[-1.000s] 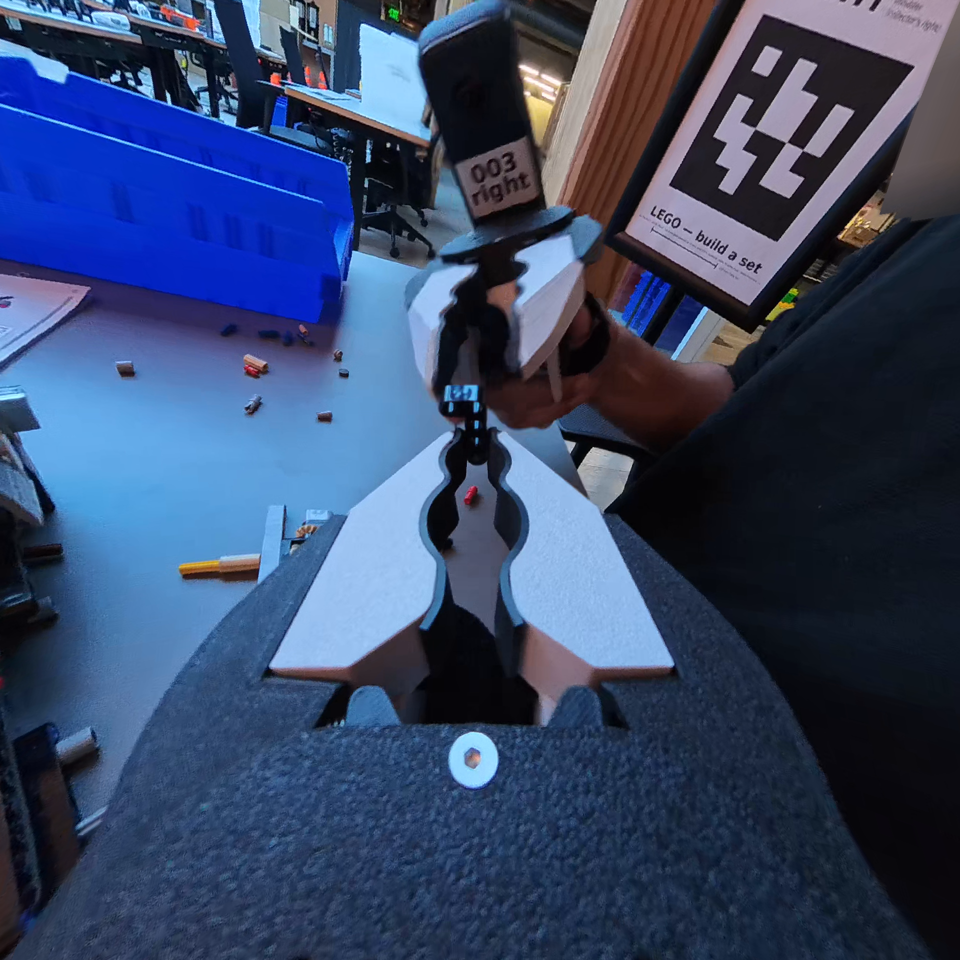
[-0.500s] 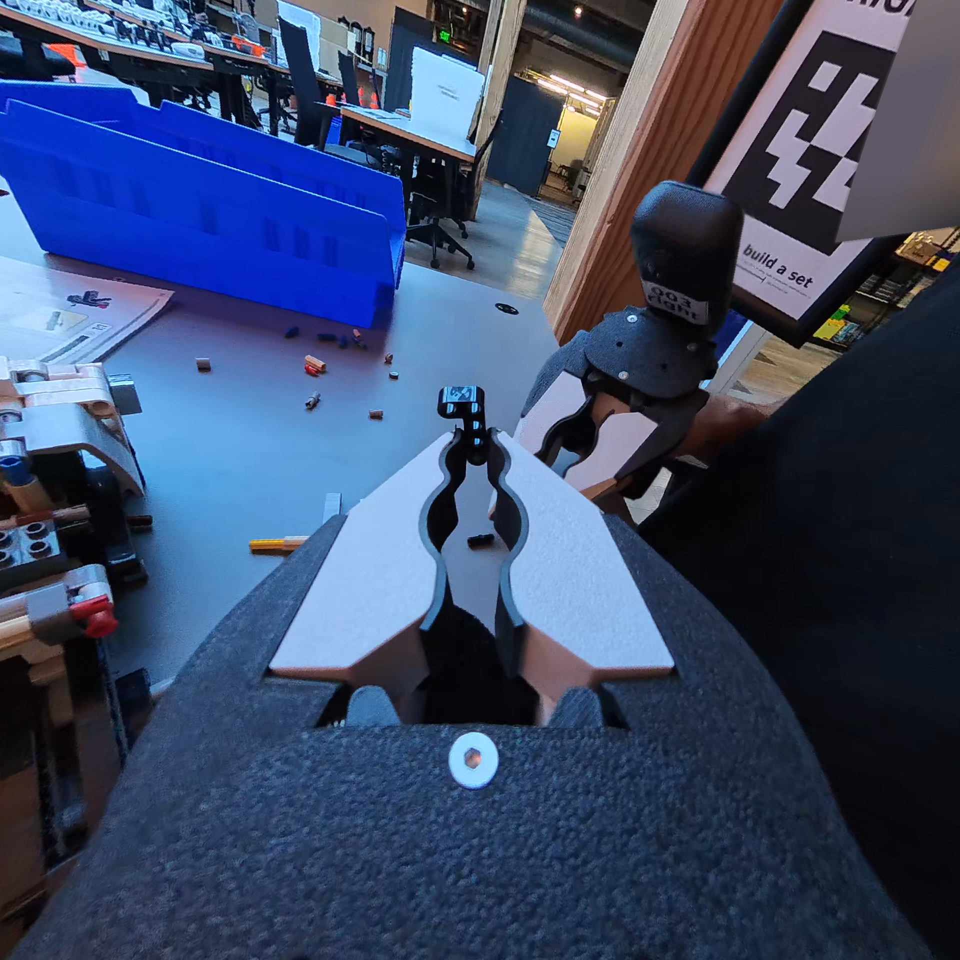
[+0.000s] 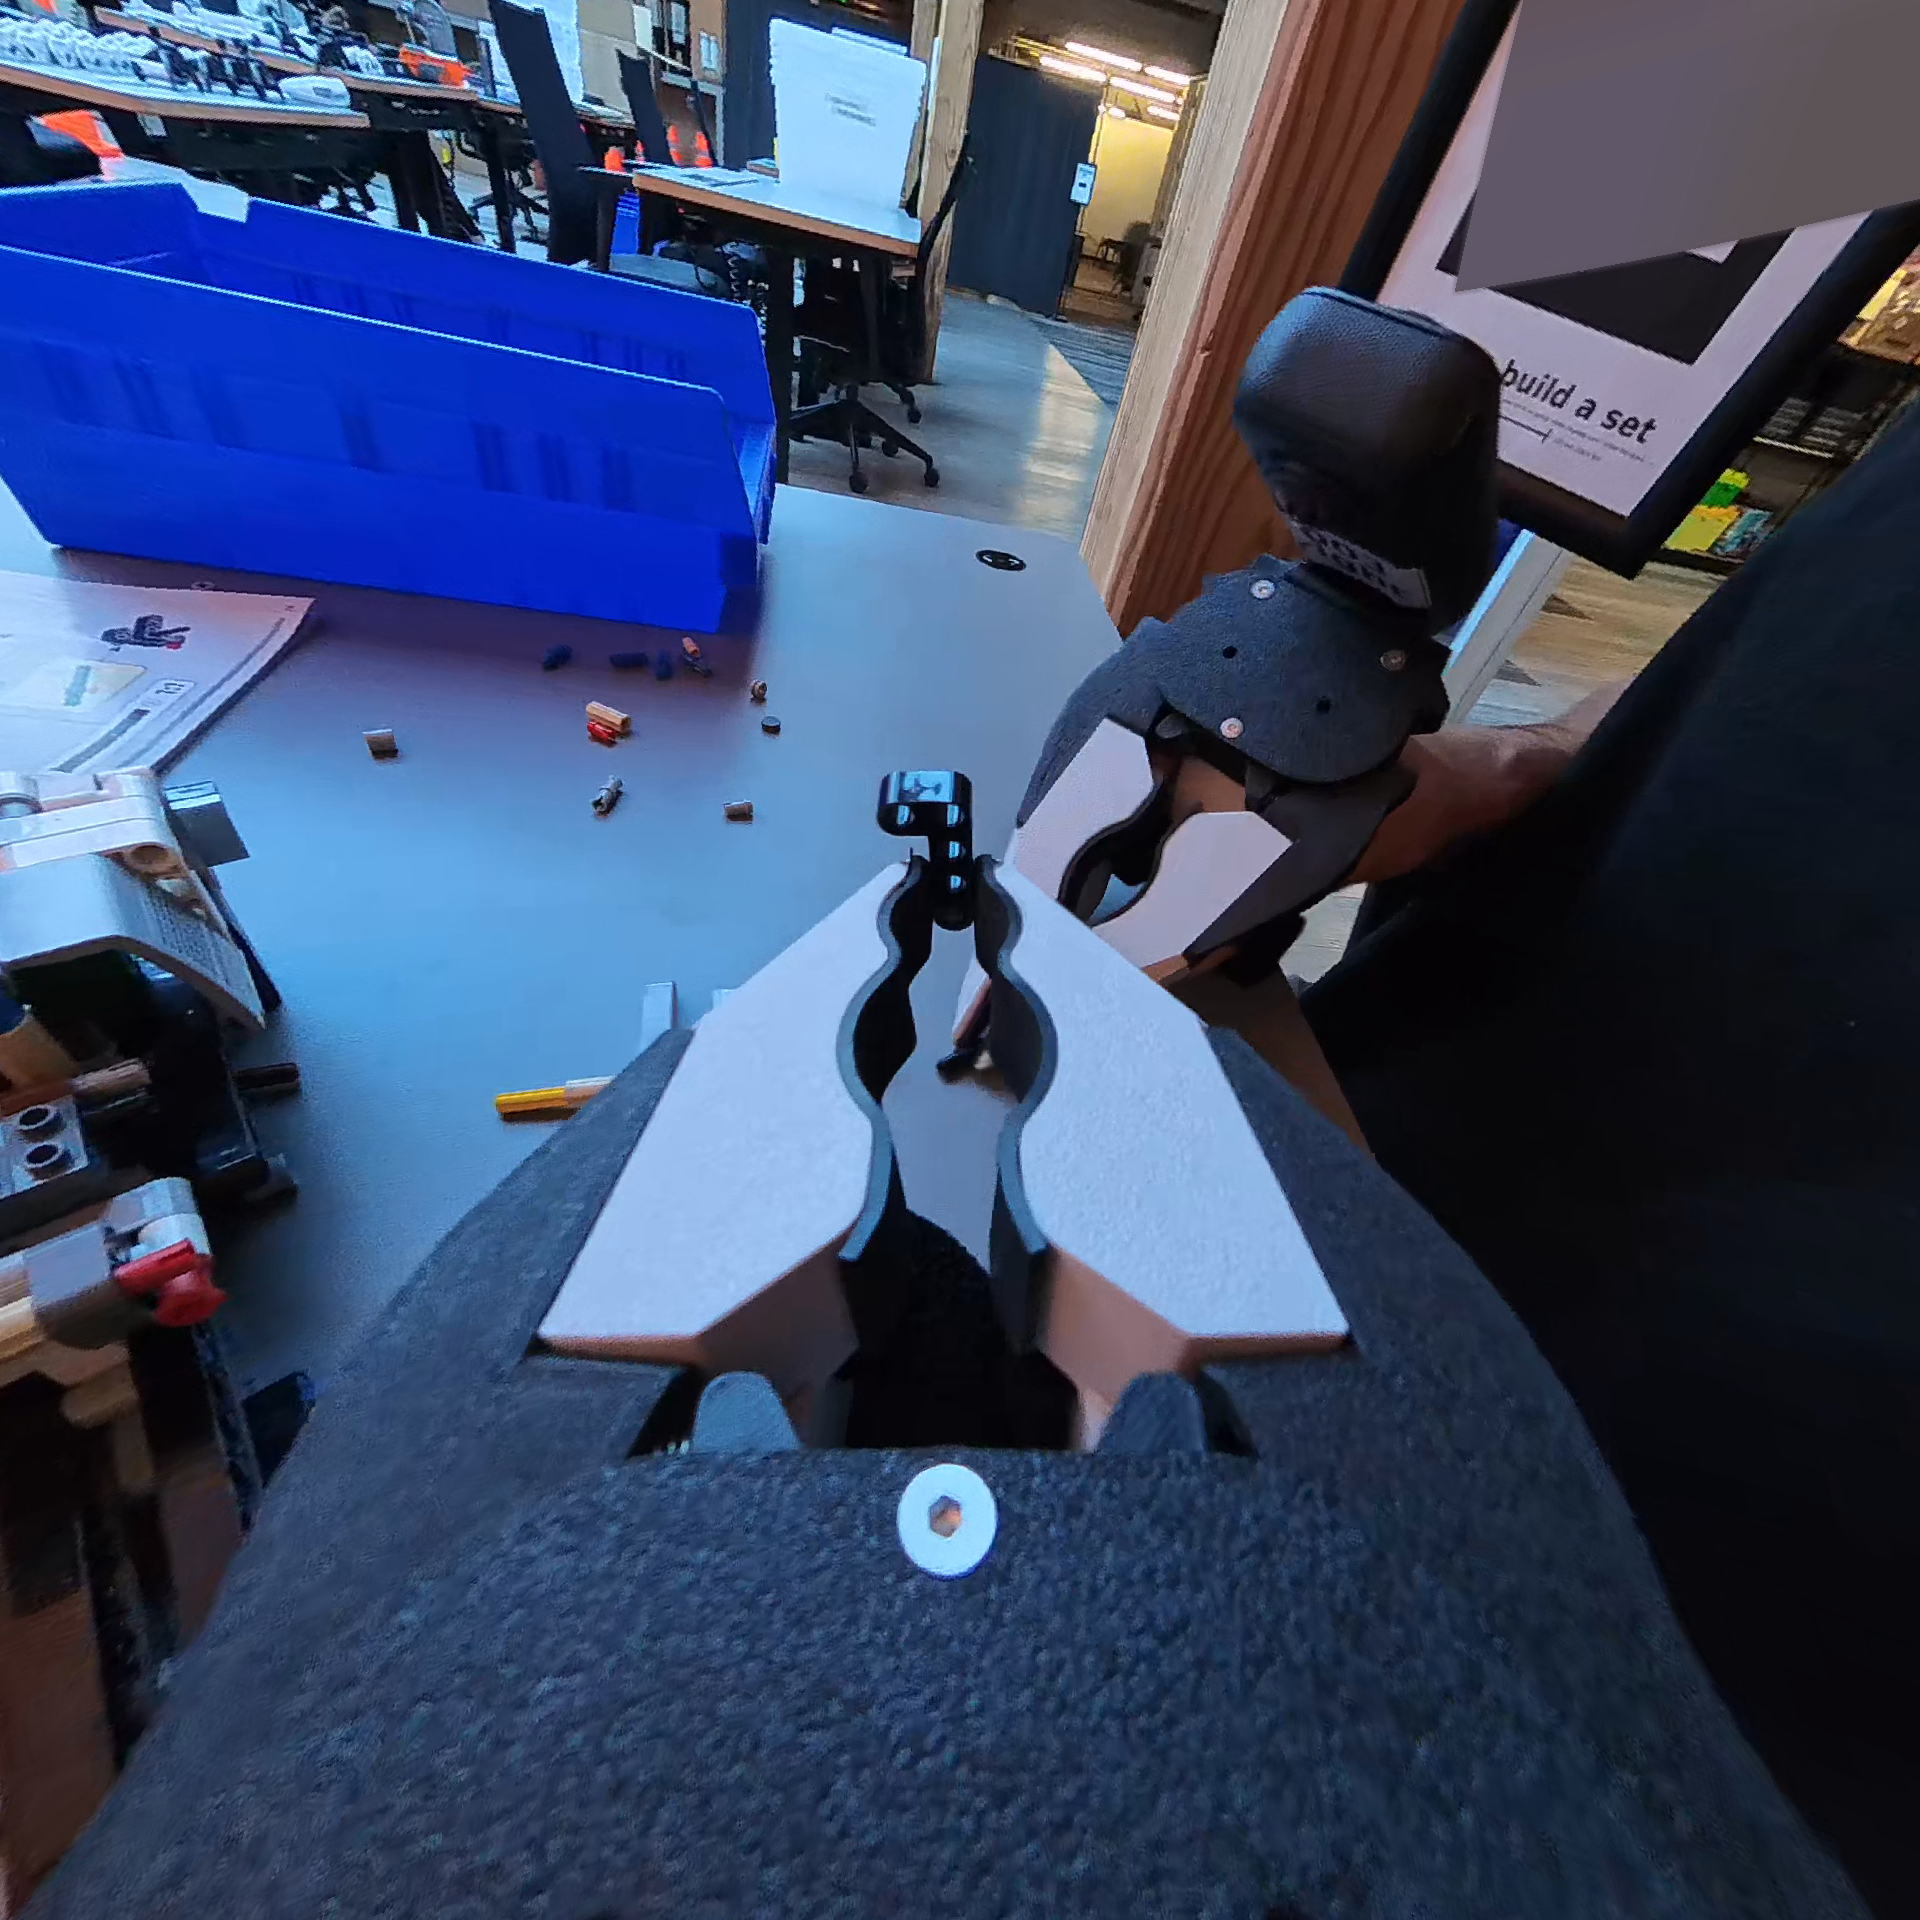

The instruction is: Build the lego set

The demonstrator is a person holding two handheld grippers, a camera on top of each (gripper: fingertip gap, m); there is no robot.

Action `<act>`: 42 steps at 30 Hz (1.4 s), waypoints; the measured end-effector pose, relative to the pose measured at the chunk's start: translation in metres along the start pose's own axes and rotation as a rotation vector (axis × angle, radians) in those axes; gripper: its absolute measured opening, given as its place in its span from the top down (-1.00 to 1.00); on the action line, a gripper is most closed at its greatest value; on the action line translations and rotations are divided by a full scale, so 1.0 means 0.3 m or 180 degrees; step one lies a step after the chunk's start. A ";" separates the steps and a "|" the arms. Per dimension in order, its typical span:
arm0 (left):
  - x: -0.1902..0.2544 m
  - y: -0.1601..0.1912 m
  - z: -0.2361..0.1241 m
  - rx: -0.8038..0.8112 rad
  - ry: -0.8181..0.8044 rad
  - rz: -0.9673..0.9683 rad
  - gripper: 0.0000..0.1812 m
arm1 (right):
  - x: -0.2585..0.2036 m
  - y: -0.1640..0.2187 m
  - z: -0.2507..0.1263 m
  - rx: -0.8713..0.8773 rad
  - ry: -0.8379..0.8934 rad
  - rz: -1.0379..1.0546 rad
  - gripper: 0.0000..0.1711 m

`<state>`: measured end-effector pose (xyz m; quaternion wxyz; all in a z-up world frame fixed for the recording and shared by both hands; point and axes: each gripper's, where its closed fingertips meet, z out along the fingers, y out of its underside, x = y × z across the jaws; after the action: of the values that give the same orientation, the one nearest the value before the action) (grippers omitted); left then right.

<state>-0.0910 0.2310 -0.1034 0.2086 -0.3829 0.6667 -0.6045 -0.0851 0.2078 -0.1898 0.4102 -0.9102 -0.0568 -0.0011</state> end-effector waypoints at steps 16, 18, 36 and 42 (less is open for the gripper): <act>0.072 0.032 0.031 -0.0191 0.0157 0.0495 0.94 | 0.003 -0.216 -0.268 0.0694 -0.0237 -0.1351 0.96; 0.077 0.030 0.032 -0.0176 0.0155 0.0526 0.94 | -0.007 -0.207 -0.263 0.0680 -0.0287 -0.1306 0.96; 0.029 -0.003 0.010 0.0025 0.0076 0.0150 0.94 | 0.029 -0.190 -0.214 0.0846 -0.0139 -0.1607 0.96; 0.033 0.011 0.017 -0.0064 -0.0022 0.0492 0.94 | 0.010 -0.216 -0.195 0.0765 -0.0358 -0.1806 0.97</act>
<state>-0.0943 0.2199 -0.1057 0.2531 -0.3344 0.6996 -0.5785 -0.0862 0.2069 -0.1023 0.4944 -0.8017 -0.3309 -0.0585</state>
